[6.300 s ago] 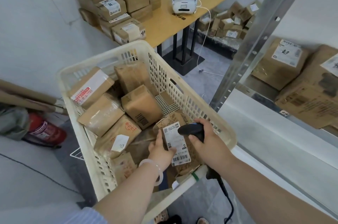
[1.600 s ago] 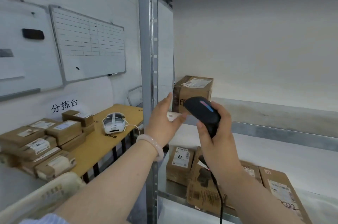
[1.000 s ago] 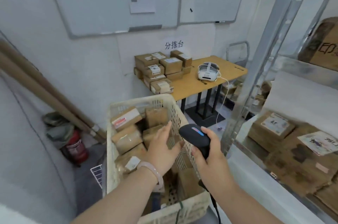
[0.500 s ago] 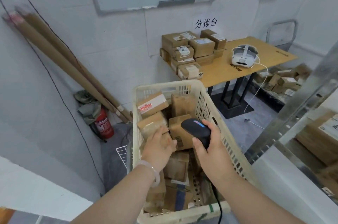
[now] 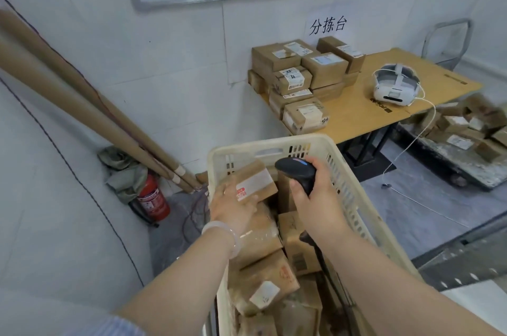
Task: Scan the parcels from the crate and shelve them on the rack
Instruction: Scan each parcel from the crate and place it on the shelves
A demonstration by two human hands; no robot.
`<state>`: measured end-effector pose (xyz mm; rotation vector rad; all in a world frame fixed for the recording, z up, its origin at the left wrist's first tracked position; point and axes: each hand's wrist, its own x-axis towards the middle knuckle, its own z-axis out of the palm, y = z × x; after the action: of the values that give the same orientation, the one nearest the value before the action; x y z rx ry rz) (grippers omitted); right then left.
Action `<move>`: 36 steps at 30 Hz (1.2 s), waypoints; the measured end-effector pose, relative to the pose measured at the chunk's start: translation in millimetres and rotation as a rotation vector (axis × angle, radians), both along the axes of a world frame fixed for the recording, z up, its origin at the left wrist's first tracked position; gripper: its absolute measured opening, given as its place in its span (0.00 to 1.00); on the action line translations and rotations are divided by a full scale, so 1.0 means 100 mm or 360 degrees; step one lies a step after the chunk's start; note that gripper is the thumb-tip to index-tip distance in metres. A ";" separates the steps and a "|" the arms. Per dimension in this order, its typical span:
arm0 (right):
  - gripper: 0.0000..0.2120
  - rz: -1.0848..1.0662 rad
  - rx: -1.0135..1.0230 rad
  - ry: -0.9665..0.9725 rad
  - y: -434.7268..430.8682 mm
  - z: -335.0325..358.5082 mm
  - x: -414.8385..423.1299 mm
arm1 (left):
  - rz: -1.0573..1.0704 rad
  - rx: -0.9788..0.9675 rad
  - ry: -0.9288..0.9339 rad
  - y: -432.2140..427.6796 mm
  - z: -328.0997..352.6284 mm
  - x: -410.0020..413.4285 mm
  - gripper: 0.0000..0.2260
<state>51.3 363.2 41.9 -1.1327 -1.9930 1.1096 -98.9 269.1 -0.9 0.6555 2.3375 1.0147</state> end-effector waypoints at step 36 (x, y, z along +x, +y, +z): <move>0.20 -0.0115 -0.0200 0.0279 0.44 -0.13 -0.29 | 0.0152 0.0015 0.0283 0.47 0.04 0.11 0.28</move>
<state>22.1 406.9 29.3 -1.1201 -1.7560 1.2656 -87.5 316.1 3.2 0.6673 2.5410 1.0476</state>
